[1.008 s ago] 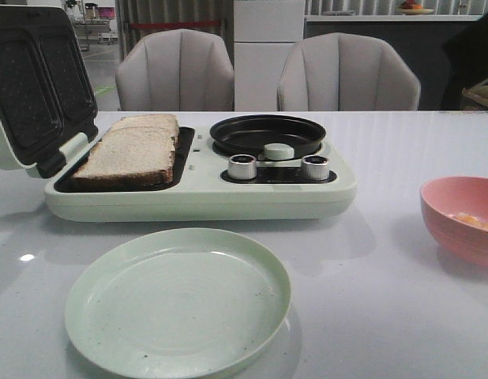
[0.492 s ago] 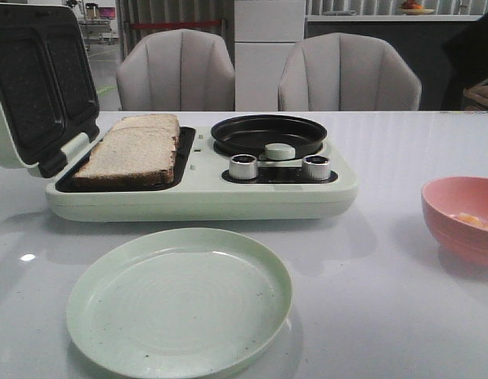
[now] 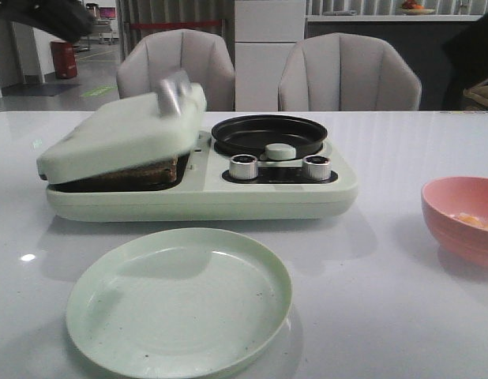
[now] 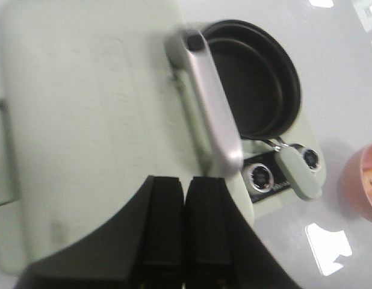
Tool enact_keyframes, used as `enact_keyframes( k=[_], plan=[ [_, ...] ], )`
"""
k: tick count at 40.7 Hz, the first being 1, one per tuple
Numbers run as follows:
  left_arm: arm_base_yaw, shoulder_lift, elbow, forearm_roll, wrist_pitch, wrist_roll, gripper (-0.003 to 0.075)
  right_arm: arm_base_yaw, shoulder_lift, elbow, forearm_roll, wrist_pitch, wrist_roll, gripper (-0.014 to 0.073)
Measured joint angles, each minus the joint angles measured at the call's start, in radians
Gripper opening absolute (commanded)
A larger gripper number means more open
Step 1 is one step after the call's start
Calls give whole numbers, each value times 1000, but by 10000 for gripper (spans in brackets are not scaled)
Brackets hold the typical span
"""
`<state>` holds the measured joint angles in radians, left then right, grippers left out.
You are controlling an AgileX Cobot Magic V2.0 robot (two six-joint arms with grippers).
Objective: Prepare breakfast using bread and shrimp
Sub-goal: 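Push the press lid down over the bread with the left gripper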
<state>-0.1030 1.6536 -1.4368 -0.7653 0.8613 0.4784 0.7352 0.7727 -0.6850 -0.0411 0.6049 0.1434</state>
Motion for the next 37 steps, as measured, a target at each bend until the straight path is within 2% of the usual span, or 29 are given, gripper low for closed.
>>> enact_keyframes(
  k=[20,27,37],
  plan=[
    [-577,-212,228,151,-231,10,100,0,0,0,0,0,0,489],
    [-708,-313,338,165,-273,10,102,0,0,0,0,0,0,489],
    [-808,-548,559,180,-365,-80,103,0,0,0,0,0,0,489]
  ],
)
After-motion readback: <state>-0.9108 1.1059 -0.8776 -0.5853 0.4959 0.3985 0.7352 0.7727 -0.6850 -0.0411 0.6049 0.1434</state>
